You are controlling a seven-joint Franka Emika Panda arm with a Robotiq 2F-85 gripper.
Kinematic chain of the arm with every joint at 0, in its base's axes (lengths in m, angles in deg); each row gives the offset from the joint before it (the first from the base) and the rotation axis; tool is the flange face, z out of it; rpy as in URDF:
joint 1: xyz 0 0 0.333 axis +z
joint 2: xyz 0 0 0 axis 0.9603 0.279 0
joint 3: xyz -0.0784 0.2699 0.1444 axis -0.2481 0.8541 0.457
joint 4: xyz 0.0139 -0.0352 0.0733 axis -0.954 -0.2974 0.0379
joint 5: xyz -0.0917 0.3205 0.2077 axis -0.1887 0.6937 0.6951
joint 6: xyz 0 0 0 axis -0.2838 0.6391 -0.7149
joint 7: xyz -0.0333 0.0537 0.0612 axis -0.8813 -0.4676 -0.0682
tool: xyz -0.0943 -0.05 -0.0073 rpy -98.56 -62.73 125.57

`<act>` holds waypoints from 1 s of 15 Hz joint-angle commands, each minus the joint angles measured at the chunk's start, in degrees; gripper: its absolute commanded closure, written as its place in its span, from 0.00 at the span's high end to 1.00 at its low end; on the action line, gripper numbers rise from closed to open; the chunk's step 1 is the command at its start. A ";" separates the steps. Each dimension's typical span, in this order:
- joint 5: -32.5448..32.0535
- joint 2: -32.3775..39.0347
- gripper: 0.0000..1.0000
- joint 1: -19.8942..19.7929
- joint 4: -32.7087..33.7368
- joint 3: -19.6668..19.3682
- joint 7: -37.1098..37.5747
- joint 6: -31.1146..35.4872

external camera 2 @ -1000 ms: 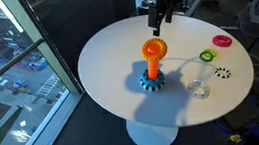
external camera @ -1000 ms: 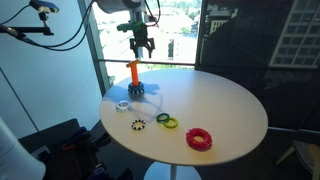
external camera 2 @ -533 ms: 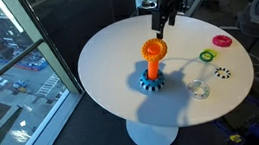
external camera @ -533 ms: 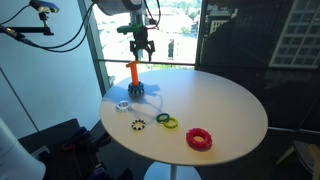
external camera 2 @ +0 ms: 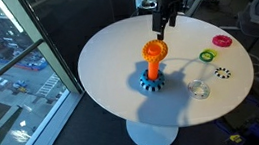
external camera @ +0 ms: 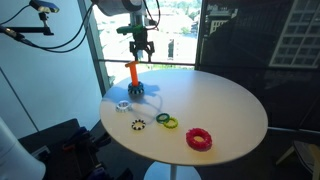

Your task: Put the orange ring on the stack

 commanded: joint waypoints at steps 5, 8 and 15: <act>-0.05 -0.56 1.00 -0.45 -1.94 0.21 1.15 -0.98; 0.08 -0.87 1.00 -0.54 -2.20 0.19 0.94 -0.84; -0.12 -2.60 1.00 -0.74 -1.58 0.22 0.01 -5.29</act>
